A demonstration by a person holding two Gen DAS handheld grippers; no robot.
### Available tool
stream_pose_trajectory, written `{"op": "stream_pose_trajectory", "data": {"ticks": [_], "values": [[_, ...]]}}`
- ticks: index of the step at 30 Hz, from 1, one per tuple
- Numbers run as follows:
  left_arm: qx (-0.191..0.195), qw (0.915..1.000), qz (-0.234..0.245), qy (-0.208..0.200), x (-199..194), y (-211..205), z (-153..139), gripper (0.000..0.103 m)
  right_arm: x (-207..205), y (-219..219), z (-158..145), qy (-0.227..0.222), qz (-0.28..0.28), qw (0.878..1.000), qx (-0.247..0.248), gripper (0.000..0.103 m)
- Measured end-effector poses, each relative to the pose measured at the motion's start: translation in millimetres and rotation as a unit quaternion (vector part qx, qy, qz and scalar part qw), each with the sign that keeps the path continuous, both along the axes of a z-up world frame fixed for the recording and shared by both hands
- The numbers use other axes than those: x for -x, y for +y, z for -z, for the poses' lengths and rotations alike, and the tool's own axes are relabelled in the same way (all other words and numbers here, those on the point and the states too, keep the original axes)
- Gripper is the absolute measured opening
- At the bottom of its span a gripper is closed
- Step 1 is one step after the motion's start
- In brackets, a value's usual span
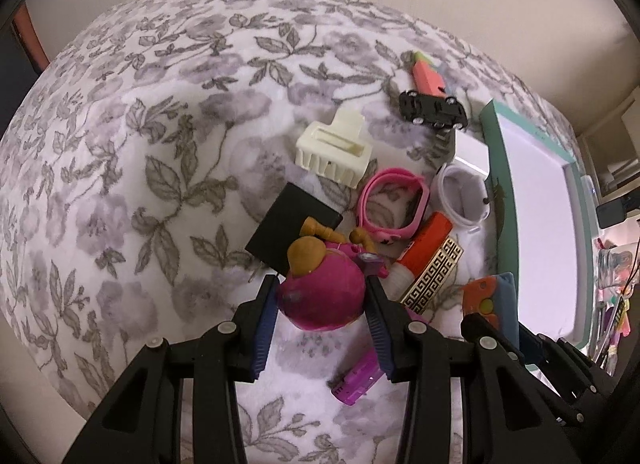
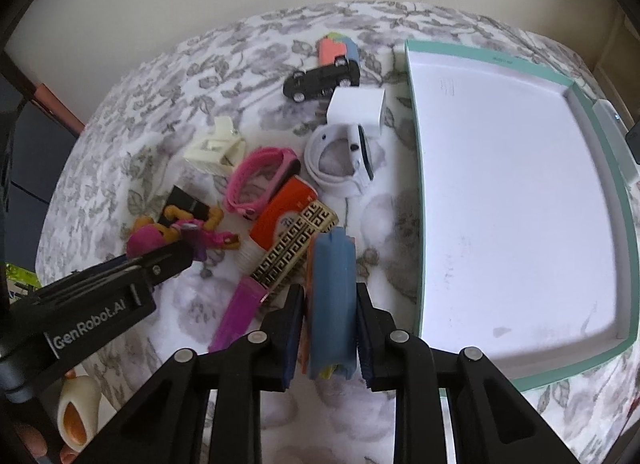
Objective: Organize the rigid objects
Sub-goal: 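Carry the figurine and eraser into the tray and open both grippers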
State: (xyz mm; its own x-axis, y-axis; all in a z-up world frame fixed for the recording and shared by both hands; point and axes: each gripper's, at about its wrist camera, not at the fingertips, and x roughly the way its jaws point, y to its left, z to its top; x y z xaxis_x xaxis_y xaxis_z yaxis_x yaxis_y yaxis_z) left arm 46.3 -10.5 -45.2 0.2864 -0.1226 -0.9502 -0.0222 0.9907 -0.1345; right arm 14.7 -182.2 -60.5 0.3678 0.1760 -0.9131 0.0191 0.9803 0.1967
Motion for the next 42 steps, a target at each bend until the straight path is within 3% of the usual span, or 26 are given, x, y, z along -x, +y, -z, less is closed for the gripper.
{"op": "stream_pose_trajectory", "data": {"ticks": [13,24,30,42], "values": [[0.048,0.9956,-0.018,-0.079,4,9,-37,0.044,1,-8,-29,-0.049,0.022,0.998,-0.019,0.026],[0.055,0.9874,0.035,-0.144,-17,-49,-85,0.044,-11,-61,-79,-0.116,0.111,0.987,-0.025,0.026],[0.049,0.9856,0.074,-0.144,-35,-102,-83,0.044,-20,-105,-98,-0.143,0.157,0.977,0.004,0.026],[0.023,0.9835,0.124,-0.13,-54,-179,-61,0.044,-25,-192,-68,-0.103,0.252,0.961,0.043,0.026]]}}
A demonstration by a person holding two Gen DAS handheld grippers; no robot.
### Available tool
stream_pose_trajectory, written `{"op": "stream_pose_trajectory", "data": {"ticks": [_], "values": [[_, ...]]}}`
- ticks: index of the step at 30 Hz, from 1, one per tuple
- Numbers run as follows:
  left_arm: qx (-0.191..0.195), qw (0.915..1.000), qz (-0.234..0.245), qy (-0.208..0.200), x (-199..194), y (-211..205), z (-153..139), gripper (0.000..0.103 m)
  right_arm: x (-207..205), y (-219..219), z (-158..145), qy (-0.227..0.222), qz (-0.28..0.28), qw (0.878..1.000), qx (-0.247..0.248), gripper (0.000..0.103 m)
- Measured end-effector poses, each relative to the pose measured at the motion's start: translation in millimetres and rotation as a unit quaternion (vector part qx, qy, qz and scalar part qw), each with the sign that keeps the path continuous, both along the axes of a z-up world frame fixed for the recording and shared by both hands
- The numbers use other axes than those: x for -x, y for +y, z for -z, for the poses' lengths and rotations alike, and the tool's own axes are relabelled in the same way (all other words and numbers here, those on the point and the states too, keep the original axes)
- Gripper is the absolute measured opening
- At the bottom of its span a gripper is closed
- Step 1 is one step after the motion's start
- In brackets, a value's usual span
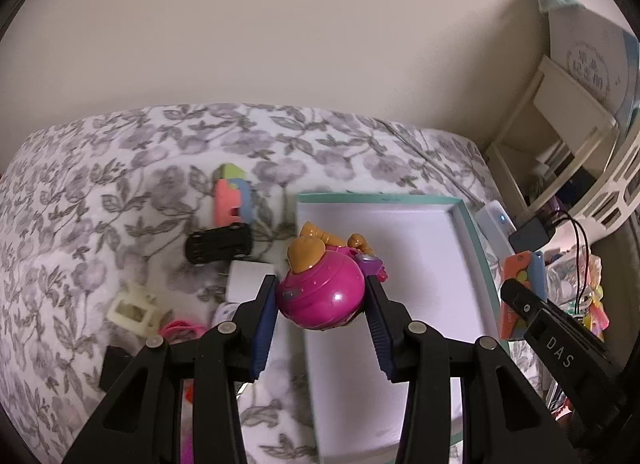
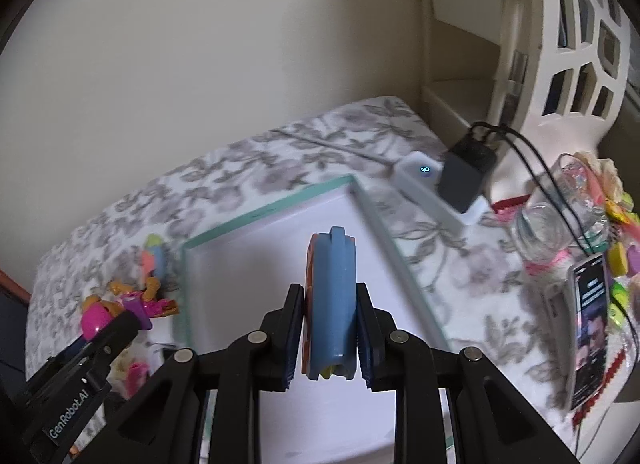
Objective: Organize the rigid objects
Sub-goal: 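Carry the figurine and eraser into the tray and open both grippers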
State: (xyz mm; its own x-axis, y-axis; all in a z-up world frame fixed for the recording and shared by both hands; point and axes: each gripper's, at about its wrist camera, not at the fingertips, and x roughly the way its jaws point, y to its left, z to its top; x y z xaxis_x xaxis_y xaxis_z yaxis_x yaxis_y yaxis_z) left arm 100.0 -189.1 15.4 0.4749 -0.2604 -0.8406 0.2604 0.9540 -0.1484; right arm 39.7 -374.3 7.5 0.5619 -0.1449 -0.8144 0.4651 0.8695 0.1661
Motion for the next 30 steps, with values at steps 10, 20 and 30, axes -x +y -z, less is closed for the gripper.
{"op": "stream_pose_trajectory", "data": {"ticks": [10,20,30], "values": [[-0.029,0.999,0.028,0.021,-1,-37,41,0.044,-7,-17,36,0.051,0.004,0.998,0.035,0.026],[-0.062,0.996,0.041,0.05,8,-46,77,0.044,-13,-12,71,0.102,-0.008,0.994,0.047,0.026],[-0.078,0.9936,0.048,0.066,13,-47,86,0.044,-15,-5,87,0.137,-0.027,0.989,0.053,0.028]]}}
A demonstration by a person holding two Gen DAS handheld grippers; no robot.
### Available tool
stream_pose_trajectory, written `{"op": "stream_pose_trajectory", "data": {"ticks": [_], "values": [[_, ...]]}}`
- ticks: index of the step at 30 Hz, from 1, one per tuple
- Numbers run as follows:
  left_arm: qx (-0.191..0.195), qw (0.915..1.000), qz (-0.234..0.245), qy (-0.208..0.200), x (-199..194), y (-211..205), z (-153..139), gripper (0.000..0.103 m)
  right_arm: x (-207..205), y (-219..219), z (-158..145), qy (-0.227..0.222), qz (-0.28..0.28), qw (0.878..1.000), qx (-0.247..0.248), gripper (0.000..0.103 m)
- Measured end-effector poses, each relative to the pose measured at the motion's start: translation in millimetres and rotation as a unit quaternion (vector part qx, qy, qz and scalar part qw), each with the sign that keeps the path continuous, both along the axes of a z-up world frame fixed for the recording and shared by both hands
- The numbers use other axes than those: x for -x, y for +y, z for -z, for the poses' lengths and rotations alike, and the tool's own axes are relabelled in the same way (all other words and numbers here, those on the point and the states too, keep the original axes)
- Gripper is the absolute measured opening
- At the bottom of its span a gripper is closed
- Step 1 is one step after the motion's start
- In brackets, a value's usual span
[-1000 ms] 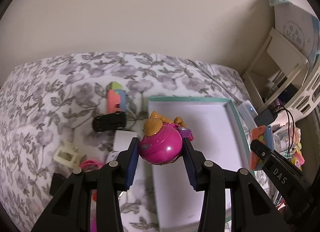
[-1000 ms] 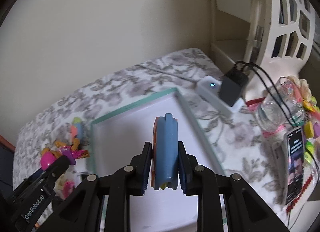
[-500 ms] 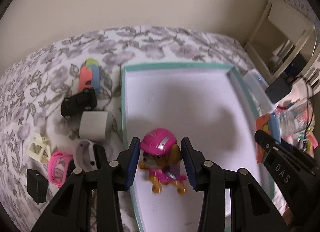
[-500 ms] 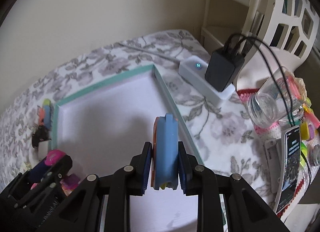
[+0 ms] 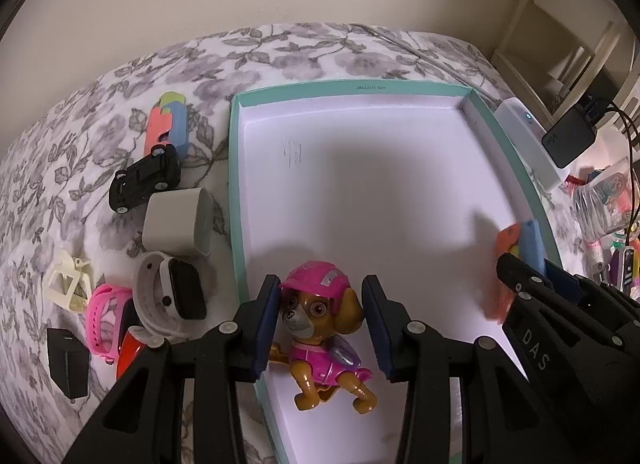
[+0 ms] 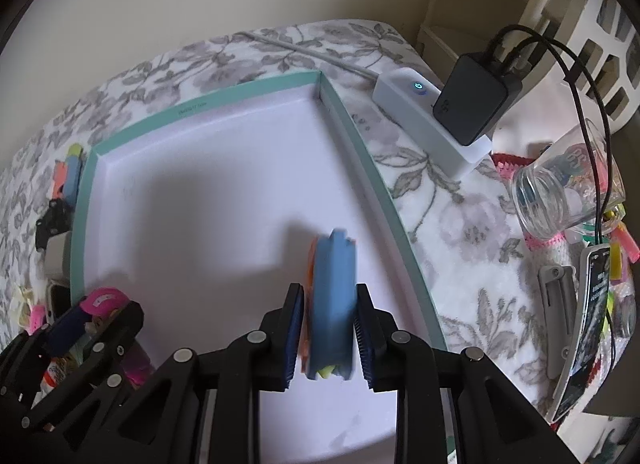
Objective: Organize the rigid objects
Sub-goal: 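Carry the figurine and eraser into the tray and open both grippers, then withdraw both tools from the tray back toward the pile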
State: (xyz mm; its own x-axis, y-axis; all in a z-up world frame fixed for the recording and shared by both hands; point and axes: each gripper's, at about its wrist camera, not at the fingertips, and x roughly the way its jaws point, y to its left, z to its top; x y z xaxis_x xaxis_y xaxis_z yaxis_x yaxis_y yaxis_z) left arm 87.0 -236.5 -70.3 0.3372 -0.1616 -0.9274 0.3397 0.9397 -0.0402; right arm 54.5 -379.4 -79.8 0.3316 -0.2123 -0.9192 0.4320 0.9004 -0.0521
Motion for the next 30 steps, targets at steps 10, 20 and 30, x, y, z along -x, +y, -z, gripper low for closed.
{"op": "stream_pose_trajectory", "data": {"ticks": [10,20,30], "values": [[0.011,0.9999,-0.011,-0.005,0,5,-17,0.055,1,6,-15,-0.012,-0.016,1.0,0.008,0.053],[0.042,0.9974,-0.052,-0.025,-9,32,-50,0.068,7,9,-60,-0.058,-0.021,0.997,0.037,0.068],[0.049,0.9914,-0.115,-0.038,-21,81,-68,0.083,8,33,-72,-0.085,-0.061,0.994,0.033,0.087]]}}
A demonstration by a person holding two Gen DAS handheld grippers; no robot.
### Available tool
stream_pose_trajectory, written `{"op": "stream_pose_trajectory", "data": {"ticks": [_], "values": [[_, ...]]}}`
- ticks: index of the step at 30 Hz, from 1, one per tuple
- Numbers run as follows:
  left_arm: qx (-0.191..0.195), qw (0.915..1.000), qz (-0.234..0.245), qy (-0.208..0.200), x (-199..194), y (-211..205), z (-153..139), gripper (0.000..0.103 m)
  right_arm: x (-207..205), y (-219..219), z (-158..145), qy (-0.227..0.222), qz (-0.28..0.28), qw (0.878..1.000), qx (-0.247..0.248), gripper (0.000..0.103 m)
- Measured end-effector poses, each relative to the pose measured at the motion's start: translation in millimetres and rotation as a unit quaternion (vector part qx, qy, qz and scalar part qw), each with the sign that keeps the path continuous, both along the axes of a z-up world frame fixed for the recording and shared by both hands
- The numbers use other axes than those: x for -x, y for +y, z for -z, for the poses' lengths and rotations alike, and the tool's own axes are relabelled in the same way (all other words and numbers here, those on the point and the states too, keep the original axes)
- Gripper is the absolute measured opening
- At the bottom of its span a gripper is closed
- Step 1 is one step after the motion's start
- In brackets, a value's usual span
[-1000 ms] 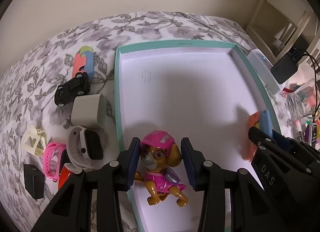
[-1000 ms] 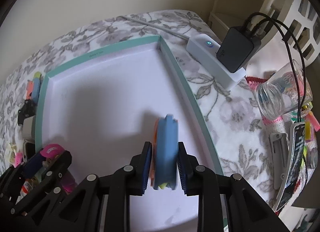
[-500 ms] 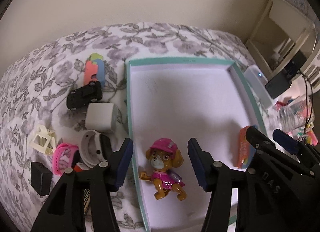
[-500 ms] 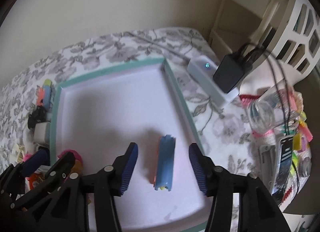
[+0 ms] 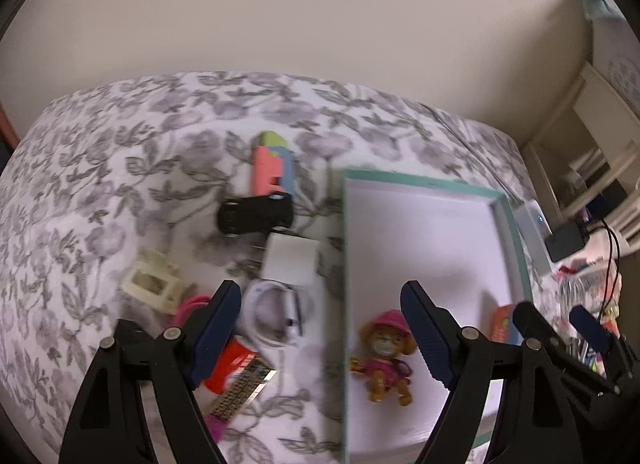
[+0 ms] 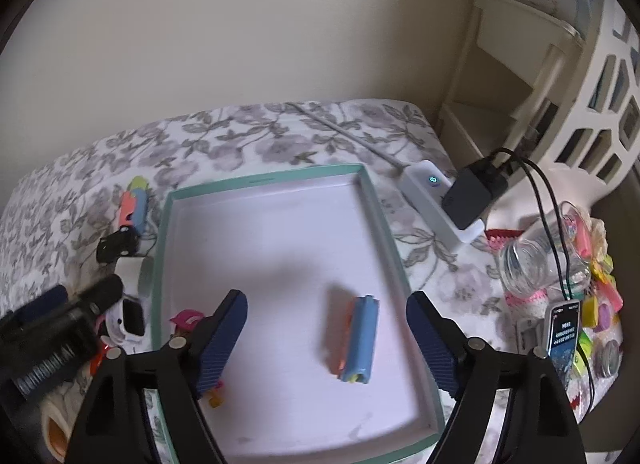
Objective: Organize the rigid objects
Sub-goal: 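Withdraw both tools from the tray back toward the pile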
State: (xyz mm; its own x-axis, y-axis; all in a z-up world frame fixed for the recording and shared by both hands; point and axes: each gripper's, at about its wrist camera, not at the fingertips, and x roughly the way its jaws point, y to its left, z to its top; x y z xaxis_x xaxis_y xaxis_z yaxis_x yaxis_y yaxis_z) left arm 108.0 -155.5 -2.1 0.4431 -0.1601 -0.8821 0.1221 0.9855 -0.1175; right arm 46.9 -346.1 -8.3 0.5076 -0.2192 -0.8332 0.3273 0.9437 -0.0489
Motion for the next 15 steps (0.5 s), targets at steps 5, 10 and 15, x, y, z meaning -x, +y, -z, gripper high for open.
{"op": "stream_pose_trajectory", "data": {"ticks": [5,10,15], "values": [[-0.012,0.9995,-0.028,-0.003,-1,25,-6,0.083,1,8,1,-0.004,-0.008,1.0,-0.011,0.101],[-0.022,0.9981,-0.054,-0.017,-1,50,-14,0.095,2,19,-2,-0.015,-0.014,1.0,-0.019,0.103],[-0.034,0.9956,-0.079,-0.036,2,73,-22,0.098,3,30,-5,-0.028,-0.024,0.999,-0.035,0.103]]}}
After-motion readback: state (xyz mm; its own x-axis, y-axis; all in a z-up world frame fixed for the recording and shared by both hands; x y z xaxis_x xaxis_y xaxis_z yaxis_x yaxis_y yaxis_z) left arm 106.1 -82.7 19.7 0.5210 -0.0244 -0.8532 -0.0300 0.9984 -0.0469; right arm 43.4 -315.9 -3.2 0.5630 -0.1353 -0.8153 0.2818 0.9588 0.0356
